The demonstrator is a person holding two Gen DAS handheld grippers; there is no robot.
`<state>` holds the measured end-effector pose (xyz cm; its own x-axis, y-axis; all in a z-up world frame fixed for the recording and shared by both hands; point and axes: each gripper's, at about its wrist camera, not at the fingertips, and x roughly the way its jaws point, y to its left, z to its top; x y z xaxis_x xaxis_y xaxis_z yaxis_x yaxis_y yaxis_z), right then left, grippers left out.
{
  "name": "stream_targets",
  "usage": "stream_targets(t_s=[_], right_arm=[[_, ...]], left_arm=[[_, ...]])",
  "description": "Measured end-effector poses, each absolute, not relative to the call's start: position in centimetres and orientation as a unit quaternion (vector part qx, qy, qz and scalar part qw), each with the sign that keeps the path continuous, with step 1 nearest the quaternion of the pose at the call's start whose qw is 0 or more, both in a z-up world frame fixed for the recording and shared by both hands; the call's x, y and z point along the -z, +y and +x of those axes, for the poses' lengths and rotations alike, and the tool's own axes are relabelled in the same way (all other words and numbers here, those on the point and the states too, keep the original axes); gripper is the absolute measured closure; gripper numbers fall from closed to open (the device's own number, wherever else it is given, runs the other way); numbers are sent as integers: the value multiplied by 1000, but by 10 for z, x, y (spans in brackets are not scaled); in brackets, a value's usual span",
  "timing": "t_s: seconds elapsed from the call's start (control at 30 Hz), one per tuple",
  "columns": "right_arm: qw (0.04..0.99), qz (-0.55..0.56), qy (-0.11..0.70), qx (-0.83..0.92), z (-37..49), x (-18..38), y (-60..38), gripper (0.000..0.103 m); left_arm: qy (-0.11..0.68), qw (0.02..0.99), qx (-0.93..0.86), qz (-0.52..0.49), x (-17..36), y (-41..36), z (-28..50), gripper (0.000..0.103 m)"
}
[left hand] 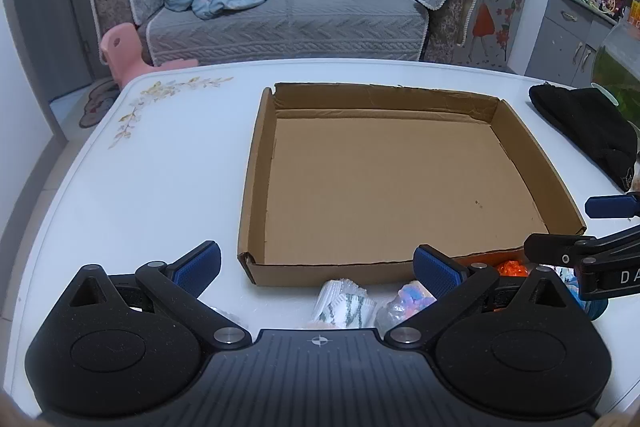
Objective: Organize objects
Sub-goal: 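Move both tools toward the pile of rolled items beside the box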
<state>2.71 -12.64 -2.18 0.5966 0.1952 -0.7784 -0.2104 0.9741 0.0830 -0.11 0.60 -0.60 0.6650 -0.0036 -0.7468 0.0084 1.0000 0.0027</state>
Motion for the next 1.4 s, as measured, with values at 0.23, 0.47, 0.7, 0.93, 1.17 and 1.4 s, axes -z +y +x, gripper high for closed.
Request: stream_targets(t_s=[0.23, 0.47, 0.7, 0.93, 1.17, 1.4], right_arm=[[894, -9, 433, -116, 26, 22, -126, 1], [894, -11, 433, -115, 27, 20, -126, 0], [894, -11, 432, -117, 23, 17, -128, 0], [896, -11, 427, -119, 19, 14, -132, 0], [904, -10, 406, -135, 6, 6, -139, 1], [922, 20, 365, -131, -51, 20, -176, 1]], left_arm=[[408, 913, 5, 1, 5, 6, -1, 1], [406, 914, 7, 2, 3, 4, 0, 1], [408, 913, 7, 2, 4, 8, -5, 1], [410, 912, -3, 0, 5, 21, -18, 1], [393, 920, -4, 0, -6, 21, -32, 1], [370, 928, -37, -9, 7, 31, -90, 1]])
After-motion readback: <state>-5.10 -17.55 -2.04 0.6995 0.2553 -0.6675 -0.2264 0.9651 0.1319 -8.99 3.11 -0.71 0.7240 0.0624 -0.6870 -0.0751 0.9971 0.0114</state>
